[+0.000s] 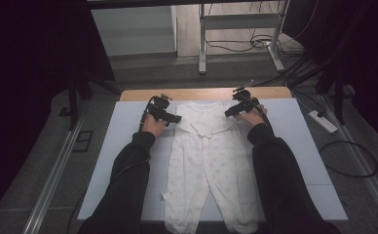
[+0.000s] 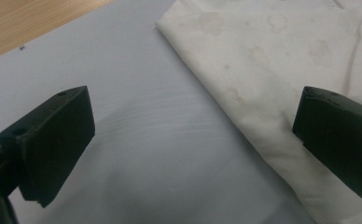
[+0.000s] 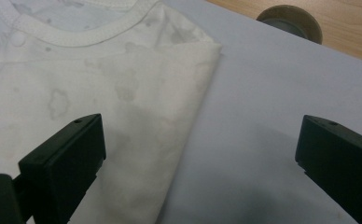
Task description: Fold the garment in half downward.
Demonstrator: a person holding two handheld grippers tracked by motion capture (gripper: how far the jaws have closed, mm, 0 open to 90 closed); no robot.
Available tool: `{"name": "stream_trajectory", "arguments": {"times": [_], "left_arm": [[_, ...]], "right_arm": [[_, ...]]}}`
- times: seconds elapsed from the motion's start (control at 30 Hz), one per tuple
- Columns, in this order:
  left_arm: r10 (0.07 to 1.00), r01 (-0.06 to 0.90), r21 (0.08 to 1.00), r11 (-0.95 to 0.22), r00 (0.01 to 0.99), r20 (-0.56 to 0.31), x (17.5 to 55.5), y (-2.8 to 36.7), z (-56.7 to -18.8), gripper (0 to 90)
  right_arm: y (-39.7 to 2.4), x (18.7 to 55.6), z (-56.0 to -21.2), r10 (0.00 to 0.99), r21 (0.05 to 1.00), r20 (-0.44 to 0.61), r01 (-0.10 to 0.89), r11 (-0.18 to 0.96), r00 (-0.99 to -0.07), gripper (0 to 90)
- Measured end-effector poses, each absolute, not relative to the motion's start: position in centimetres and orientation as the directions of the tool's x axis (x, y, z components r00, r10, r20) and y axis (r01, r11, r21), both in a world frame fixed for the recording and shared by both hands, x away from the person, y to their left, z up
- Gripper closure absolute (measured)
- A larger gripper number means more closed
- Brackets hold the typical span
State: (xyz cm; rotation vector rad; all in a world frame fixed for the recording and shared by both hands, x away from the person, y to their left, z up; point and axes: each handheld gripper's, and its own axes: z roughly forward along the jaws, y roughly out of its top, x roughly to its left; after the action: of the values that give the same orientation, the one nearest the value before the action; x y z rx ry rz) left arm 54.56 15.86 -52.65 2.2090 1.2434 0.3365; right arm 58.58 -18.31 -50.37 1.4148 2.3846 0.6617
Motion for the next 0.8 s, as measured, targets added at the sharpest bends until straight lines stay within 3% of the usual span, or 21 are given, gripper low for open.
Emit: {"name": "stream_trajectory", "arguments": {"times": [0.8], "left_arm": [[0.876, 0.731, 0.576, -0.366, 0.479, -0.051, 54.9, 15.1, -54.0, 0.0]], "right_arm": [[-18.6, 59.2, -51.6, 0.896, 0.502, -0.025, 0.769, 0.395, -0.444, 2.3]]}}
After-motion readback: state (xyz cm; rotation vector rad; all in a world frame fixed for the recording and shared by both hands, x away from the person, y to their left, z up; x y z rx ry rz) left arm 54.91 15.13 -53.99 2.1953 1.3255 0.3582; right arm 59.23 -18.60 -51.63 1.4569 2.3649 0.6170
